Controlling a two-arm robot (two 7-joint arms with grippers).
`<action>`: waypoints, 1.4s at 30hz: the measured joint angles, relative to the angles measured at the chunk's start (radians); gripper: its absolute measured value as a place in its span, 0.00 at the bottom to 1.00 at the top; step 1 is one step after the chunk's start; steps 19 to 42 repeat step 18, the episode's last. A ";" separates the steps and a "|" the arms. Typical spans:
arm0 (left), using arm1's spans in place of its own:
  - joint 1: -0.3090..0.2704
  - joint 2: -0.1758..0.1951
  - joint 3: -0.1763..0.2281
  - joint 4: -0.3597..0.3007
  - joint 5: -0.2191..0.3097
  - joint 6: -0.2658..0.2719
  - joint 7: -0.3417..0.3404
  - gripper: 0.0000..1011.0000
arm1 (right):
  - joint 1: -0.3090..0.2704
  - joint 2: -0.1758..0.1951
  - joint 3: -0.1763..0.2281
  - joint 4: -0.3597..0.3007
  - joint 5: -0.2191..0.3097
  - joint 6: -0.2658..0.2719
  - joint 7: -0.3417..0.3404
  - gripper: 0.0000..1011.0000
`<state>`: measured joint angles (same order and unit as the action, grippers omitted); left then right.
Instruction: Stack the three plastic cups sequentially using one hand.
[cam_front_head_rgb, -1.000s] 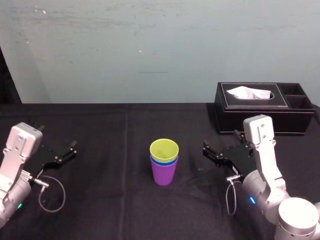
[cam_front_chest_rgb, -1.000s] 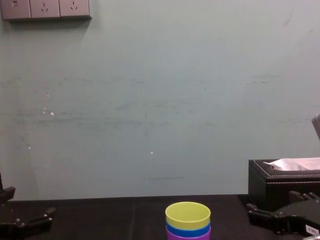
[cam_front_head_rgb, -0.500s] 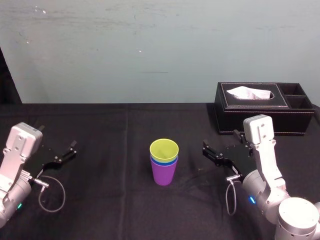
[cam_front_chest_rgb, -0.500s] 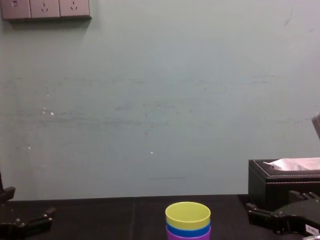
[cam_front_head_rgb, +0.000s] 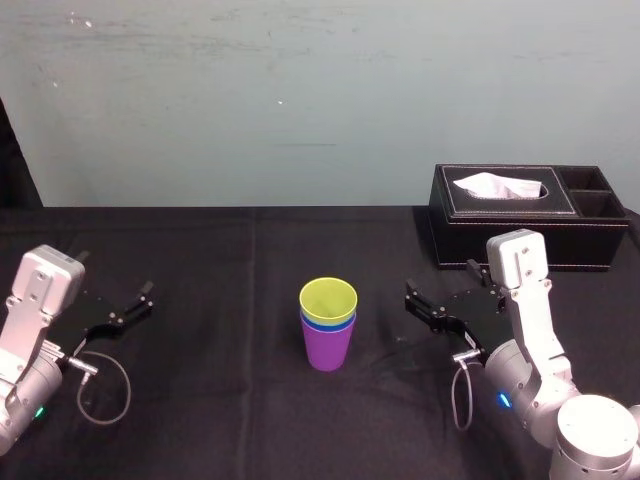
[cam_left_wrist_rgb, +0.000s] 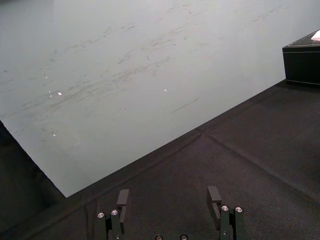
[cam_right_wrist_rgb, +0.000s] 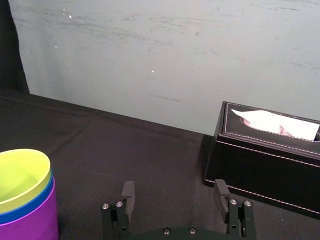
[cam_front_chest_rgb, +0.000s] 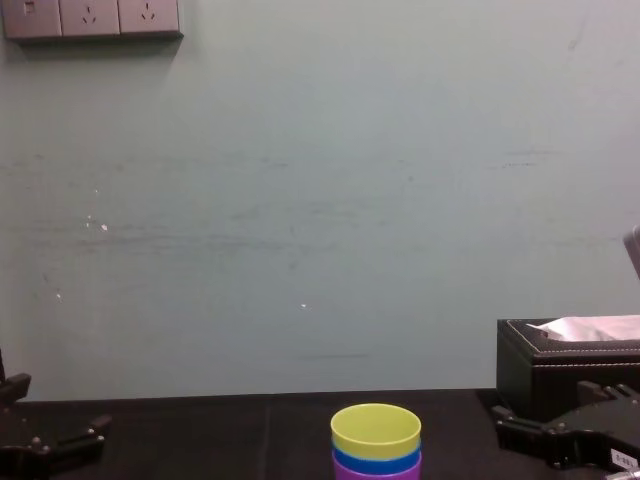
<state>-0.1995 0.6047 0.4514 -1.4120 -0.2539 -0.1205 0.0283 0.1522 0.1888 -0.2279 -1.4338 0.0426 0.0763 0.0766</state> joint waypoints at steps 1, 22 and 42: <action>0.000 0.000 0.000 0.000 0.000 0.000 0.000 0.99 | 0.000 0.000 0.000 0.000 0.000 0.000 0.000 0.99; 0.000 0.000 0.000 0.000 0.000 0.000 0.000 0.99 | 0.000 0.000 0.000 0.000 0.000 0.000 0.000 0.99; 0.000 0.000 0.000 0.000 0.000 0.000 0.000 0.99 | 0.000 0.000 0.000 0.000 0.000 0.000 0.000 0.99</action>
